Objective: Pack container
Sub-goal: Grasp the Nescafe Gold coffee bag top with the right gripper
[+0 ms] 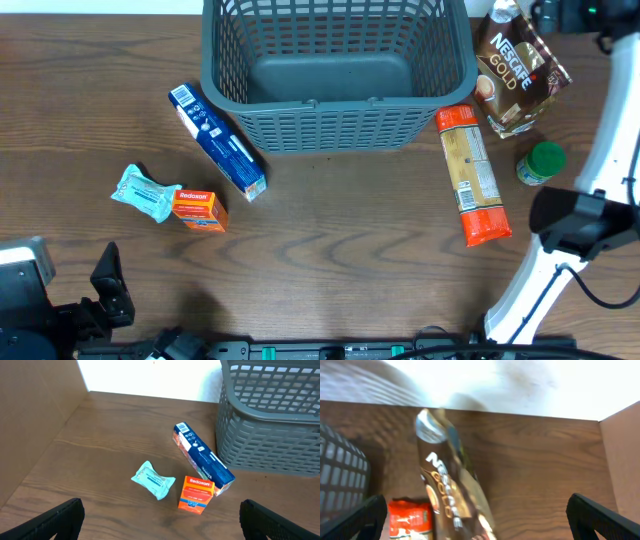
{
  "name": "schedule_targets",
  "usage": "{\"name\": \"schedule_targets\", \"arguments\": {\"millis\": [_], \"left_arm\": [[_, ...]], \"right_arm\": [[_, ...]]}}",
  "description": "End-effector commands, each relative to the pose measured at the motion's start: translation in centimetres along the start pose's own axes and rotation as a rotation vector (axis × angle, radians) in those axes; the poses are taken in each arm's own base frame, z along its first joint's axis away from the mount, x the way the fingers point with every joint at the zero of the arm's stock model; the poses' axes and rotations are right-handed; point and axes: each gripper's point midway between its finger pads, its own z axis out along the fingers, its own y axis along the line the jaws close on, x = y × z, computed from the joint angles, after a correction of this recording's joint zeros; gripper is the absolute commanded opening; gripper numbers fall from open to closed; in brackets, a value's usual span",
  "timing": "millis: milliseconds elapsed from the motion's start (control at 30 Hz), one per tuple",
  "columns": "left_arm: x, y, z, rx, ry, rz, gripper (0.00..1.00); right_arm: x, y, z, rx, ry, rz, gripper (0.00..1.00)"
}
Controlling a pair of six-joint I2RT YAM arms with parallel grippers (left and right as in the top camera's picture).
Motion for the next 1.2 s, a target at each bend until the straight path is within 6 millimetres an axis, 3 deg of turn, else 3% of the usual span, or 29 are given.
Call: {"name": "schedule_targets", "arguments": {"millis": [0,433,667,700,800,967,1167], "left_arm": [[-0.2,0.0,0.1,-0.009,0.001,-0.005,0.99],[-0.2,0.0,0.1,-0.009,0.001,-0.005,0.98],[-0.2,0.0,0.1,-0.009,0.001,-0.005,0.98],[-0.2,0.0,0.1,-0.009,0.001,-0.005,0.99],[-0.2,0.0,0.1,-0.009,0.001,-0.005,0.98],[-0.2,0.0,0.1,-0.009,0.001,-0.005,0.99],[-0.2,0.0,0.1,-0.009,0.001,-0.005,0.99]], "right_arm": [[1.7,-0.1,2.6,-0.143,0.020,-0.038,0.99],[9.3,3.6,13.0,-0.345,0.241,-0.083,0.98],[11.5,3.9,15.5,-0.356,0.300,-0.072,0.40],[11.6,3.9,15.5,-0.353,0.303,-0.073,0.26],[11.5,3.9,15.6,-0.351,0.298,-0.071,0.03],[9.6,4.1,14.8,-0.356,0.241,-0.008,0.01],[2.9,3.6,10.6,-0.363,0.025,0.088,0.01]]}}
